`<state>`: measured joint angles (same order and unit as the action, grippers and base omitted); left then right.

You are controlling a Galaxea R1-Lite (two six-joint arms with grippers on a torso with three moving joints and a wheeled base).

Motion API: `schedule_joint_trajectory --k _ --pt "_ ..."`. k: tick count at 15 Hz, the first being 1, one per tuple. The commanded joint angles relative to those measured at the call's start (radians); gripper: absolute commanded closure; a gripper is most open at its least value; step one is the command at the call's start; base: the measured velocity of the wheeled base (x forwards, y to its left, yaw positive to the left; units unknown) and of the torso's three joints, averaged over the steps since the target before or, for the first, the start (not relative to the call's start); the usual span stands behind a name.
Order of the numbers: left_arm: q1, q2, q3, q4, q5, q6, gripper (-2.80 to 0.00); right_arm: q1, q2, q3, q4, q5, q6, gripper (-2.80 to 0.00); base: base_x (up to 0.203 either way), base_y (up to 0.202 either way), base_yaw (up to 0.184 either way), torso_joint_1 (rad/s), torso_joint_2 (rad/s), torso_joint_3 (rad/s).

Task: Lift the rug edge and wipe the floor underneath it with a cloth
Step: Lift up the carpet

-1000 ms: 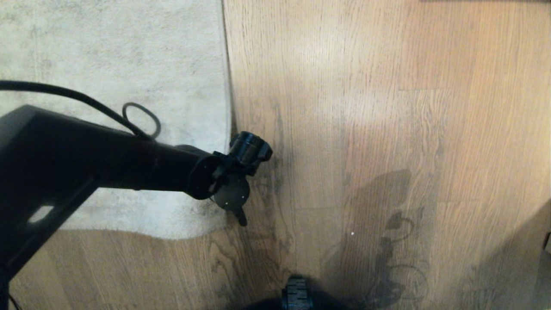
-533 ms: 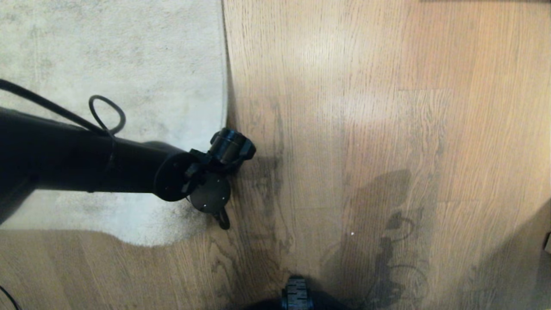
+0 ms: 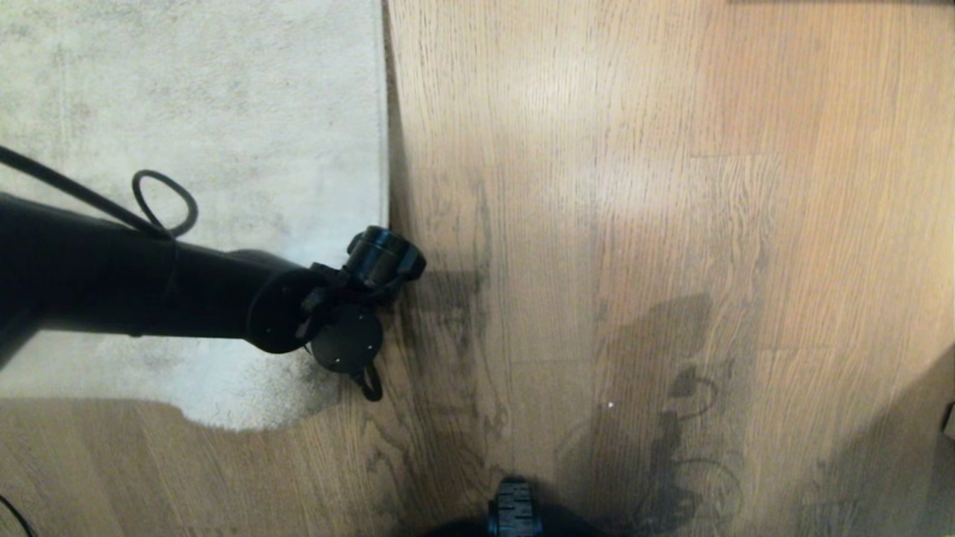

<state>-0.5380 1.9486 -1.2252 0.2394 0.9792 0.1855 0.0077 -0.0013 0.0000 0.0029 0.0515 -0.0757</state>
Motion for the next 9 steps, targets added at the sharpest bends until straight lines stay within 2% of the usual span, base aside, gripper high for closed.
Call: schedule_joint_trajectory --k 1,6,7,9 --pt "0.020 0.015 0.018 -0.023 0.006 0.003 -2.80 0.000 0.001 0.000 0.000 0.001 -0.001 0.00 0.000 0.000 0.000 0.000 0.00 0.000" --pt "0.070 0.057 0.030 -0.142 0.004 0.009 -2.80 0.001 0.001 0.000 0.000 0.001 -0.001 0.00 0.000 0.000 0.000 0.000 0.00 0.000" --pt "0.077 0.062 0.023 -0.171 0.003 0.025 -2.80 0.002 0.001 0.000 0.000 0.001 -0.001 0.00 0.000 0.000 0.000 0.000 0.00 0.000" --pt "0.095 0.067 -0.001 -0.259 0.000 0.097 -2.80 0.000 0.001 0.000 0.000 0.001 -0.001 0.00 0.000 0.000 0.000 0.000 0.00 0.000"
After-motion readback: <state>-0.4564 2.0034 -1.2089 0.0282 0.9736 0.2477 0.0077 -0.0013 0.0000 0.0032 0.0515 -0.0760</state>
